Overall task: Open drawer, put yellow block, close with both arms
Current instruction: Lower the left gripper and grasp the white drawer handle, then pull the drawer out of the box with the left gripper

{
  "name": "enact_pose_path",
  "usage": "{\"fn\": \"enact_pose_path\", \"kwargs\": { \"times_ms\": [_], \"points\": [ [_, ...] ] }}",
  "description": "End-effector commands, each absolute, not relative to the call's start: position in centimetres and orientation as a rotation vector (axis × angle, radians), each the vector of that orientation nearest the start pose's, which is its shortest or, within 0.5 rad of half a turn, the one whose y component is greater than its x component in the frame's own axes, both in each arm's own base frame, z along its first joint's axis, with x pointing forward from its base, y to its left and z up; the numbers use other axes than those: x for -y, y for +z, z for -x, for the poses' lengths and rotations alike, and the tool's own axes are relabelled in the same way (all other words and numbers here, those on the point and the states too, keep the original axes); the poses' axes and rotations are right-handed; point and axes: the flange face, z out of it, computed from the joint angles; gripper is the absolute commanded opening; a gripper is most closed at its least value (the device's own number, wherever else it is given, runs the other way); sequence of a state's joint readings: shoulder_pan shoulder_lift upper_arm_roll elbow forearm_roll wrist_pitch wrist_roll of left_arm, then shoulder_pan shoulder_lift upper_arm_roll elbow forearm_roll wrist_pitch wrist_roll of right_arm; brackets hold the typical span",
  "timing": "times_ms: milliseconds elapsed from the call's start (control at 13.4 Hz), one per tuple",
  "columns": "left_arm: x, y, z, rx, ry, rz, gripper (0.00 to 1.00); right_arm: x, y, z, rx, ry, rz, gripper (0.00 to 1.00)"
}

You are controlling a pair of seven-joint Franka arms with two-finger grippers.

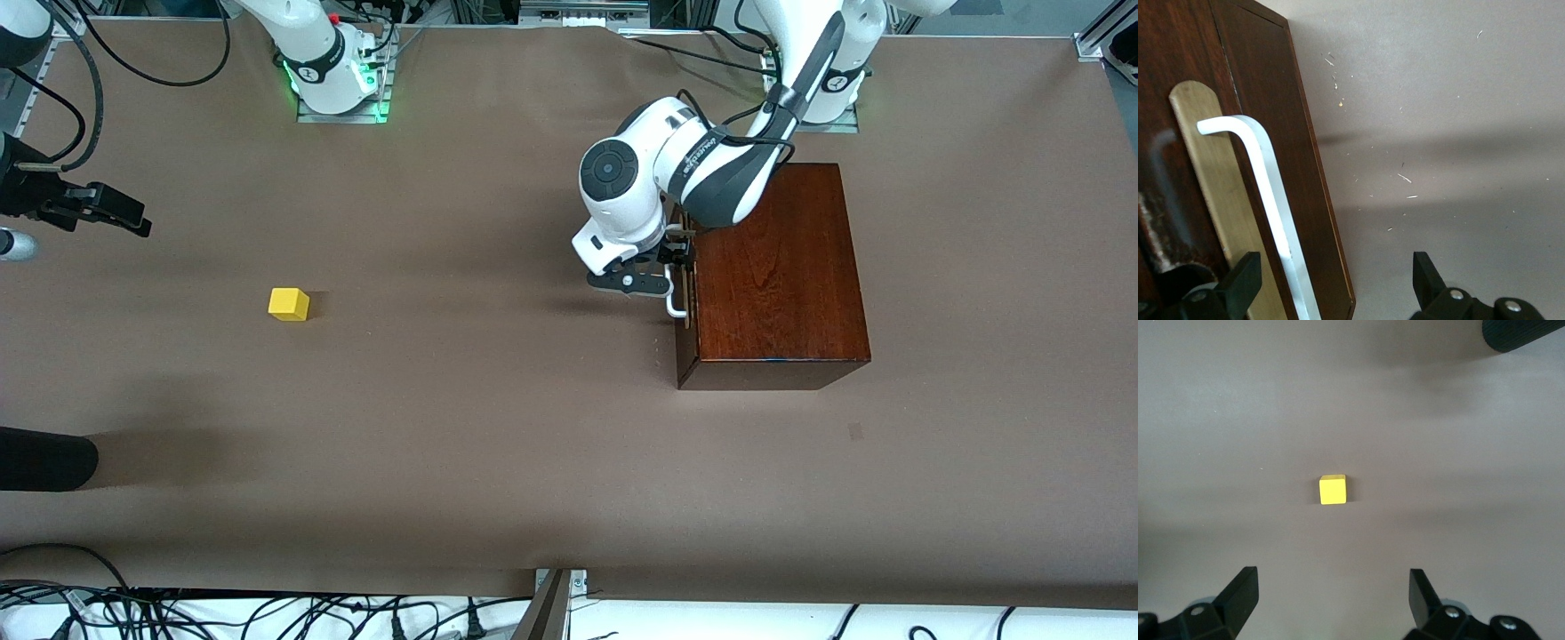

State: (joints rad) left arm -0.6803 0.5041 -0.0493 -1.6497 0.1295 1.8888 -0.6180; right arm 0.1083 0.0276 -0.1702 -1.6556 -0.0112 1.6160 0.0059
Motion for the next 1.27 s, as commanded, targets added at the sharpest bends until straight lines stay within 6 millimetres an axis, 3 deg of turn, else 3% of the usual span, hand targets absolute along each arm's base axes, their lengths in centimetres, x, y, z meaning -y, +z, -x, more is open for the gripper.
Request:
{"fn": "enact_pose_path", "kwargs": {
  "times_ms": [0, 596, 745, 968, 1192],
  "points": [
    [42.4, 28.6, -49.4, -0.226, 0.177, 2.880, 1.00, 3.5, 57.5, -56.3, -0.117, 0.121, 3.161, 1.00],
    [44.2, 27.9, -49.2, -0.129, 0.179, 2.972, 1.00, 3.5, 56.3, -56.6, -0.124, 0.141, 3.160, 1.00],
    [46.5, 28.1, -48.4, -0.133, 0.151, 3.014, 1.00, 3.4, 56.0, -56.6, -0.121, 0.143, 3.160, 1.00],
    [51.5, 27.5, -46.5, -0.102, 0.102, 3.026, 1.00, 3.4, 55.3, -56.7, -0.121, 0.138, 3.160, 1.00],
    [53.7, 27.7, -46.5, -0.106, 0.054, 3.039, 1.00, 3.3, 53.8, -56.7, -0.120, 0.126, 3.156, 1.00]
  ]
}}
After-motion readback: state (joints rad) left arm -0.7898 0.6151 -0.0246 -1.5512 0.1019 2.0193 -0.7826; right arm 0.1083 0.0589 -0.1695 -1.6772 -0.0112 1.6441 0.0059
